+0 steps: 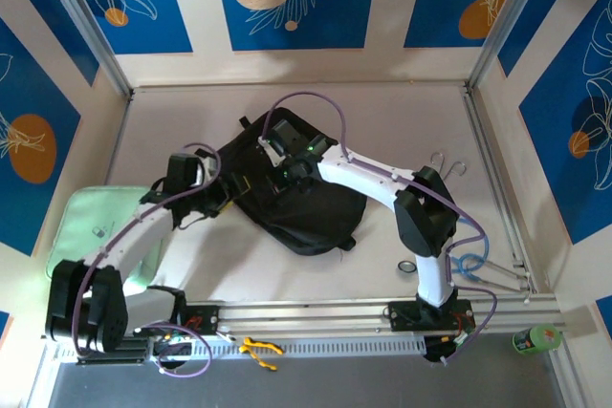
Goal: Pack the student bag
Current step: Zip the student bag at the center of the table.
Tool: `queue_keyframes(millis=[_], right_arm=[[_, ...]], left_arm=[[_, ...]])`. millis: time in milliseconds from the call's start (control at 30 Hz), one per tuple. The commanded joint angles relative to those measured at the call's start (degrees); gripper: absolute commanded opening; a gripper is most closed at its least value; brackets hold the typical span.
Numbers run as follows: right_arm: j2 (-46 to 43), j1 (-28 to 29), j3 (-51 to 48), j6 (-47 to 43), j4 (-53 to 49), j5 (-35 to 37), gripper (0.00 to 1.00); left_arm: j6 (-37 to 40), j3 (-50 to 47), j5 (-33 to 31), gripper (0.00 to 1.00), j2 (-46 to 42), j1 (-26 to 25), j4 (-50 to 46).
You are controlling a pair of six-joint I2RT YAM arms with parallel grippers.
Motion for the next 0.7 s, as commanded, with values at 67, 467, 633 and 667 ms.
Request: queue_keyframes(millis=[67,467,633,667], right_arm=[[-2.75,-0.75,-0.93,3.71,2.57,-3.44,0.00],[-0.42,-2.19,-0.43,4.05,6.53,-12.01,0.00],[1.71,-3.54,0.57,4.60,6.44,-17.10,0.00],[2.07,-3.72,0.93,4.59,6.47,-17.74,0.00]], left_arm=[[-5.20,0.51,1.50,0.63,5.45,-4.01,8.64],[-6.21,0.10,1.43,0.16,9.28,-4.96,12.51],[-6.15,-0.62,2.30,0.00,9.52,-4.93,15.63],[-6.05,-0.66,2.34,0.00,9.64,-4.93,15.92]])
